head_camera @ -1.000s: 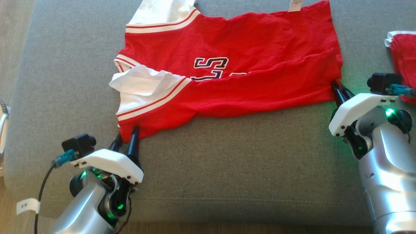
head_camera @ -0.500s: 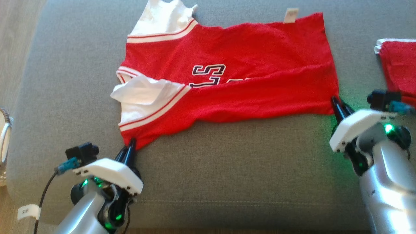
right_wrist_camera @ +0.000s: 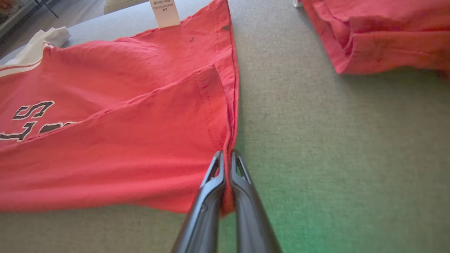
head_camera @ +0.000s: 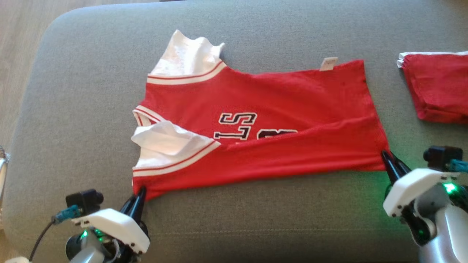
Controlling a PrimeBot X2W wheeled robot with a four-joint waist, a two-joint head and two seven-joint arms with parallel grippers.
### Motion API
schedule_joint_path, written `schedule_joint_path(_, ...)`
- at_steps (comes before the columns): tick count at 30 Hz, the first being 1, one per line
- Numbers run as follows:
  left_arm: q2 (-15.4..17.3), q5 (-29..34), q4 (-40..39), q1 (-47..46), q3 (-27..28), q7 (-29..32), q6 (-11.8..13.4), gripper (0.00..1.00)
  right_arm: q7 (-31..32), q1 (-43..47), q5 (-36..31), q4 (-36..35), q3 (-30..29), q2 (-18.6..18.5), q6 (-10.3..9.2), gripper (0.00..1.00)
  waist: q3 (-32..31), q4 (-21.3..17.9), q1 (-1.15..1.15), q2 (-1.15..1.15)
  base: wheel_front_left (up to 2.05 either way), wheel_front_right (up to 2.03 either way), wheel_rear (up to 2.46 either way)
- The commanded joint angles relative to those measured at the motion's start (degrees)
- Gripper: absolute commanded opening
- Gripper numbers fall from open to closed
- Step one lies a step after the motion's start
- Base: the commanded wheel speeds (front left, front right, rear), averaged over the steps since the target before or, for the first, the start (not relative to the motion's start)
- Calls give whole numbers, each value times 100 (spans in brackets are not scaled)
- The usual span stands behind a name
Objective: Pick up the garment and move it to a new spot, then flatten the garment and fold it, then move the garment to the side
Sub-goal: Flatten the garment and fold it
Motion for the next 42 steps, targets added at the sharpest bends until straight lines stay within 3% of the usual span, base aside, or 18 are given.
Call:
schedule_joint_path(1,239,5,-183,-75,209,23,58,0,58,35,9,-302,5,-129,-3,0,-6,-15,0,0,0,0,0)
schedule_joint_path(7,260,-72,-483,169,121,238,225,0,447,478,-37,-869,-187,-2,-3,0,6,-46,0,0,0,0,0)
schedule_joint_path(8,245,-76,-486,181,106,259,249,0,489,519,-67,-924,-205,19,-3,20,8,-49,0,0,0,0,0)
schedule_joint_path(9,220,-85,-479,187,98,271,275,0,505,550,-116,-980,-244,39,-3,100,6,-50,0,0,0,0,0)
schedule_joint_path(10,198,-93,-464,190,86,296,305,39,488,569,-162,-1041,-292,70,-3,100,1,-49,0,0,0,0,0)
schedule_joint_path(11,165,-89,-465,173,76,317,365,100,455,601,-216,-1175,-366,141,-3,100,-15,-46,0,0,0,0,0)
schedule_joint_path(15,273,-39,-652,101,220,200,501,100,321,669,-376,-1573,-434,209,-3,100,-25,-92,0,0,0,0,0)
schedule_joint_path(19,615,137,-1171,-224,448,145,643,100,211,651,-495,-1935,-358,251,-3,100,59,-165,0,0,0,0,0)
schedule_joint_path(24,1045,422,-1579,-1291,493,708,608,100,112,535,-451,-2189,-44,299,-3,100,298,-235,0,0,0,0,0)
schedule_joint_path(26,1158,534,-1468,-1864,426,1041,465,100,33,426,-442,-2254,35,316,-3,100,456,-293,0,0,0,0,0)
schedule_joint_path(31,1080,541,-807,-3222,228,1740,-213,100,-129,112,-500,-2294,224,344,-3,100,879,-465,0,0,0,0,0)
schedule_joint_path(36,1039,832,231,-4357,2,2232,-565,100,-224,-161,-499,-2355,406,360,-3,100,1335,-675,0,0,0,0,0)
schedule_joint_path(42,930,1023,1254,-5234,-122,2364,-924,100,-325,-360,-487,-2357,482,376,-3,100,1757,-928,0,0,0,0,0)
